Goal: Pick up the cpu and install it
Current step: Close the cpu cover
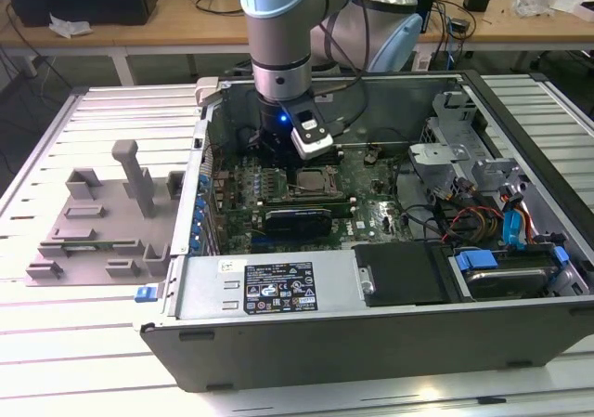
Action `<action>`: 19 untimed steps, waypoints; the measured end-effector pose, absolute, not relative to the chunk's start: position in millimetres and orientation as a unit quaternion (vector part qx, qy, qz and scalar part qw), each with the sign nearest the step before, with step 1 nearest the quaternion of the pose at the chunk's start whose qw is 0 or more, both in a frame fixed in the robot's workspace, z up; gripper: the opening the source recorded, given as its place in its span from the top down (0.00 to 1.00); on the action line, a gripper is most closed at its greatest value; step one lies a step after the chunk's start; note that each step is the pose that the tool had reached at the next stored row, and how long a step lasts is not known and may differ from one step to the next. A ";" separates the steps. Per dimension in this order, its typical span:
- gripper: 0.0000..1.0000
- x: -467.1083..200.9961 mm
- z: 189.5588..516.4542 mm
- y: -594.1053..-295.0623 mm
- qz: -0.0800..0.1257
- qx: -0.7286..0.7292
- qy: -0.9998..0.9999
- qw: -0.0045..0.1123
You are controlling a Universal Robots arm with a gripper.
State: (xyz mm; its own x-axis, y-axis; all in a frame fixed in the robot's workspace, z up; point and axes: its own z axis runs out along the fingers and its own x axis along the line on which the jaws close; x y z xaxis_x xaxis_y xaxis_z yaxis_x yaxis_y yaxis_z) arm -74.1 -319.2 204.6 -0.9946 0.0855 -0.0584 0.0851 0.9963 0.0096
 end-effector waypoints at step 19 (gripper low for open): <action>0.89 -67.6 204.6 -314.4 0.005 0.006 1.000 0.029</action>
